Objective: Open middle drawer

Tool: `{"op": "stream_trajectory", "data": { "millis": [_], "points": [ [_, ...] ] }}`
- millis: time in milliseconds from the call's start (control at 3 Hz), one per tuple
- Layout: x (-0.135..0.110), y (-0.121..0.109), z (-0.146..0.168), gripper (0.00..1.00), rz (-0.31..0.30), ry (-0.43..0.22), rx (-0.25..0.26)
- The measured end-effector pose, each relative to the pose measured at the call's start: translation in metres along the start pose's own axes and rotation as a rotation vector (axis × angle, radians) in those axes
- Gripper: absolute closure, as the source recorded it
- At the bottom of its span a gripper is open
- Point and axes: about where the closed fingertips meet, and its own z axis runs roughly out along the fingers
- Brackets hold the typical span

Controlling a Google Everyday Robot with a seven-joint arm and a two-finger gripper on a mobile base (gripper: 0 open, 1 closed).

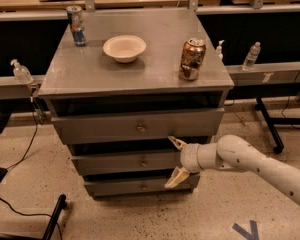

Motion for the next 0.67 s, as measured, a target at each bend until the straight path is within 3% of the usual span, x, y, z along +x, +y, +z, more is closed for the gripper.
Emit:
{"op": "stream_trajectory", "data": {
  "millis": [667],
  "points": [
    [0.028,0.020,0.018,0.00,-0.129,0.046,-0.032]
  ]
}}
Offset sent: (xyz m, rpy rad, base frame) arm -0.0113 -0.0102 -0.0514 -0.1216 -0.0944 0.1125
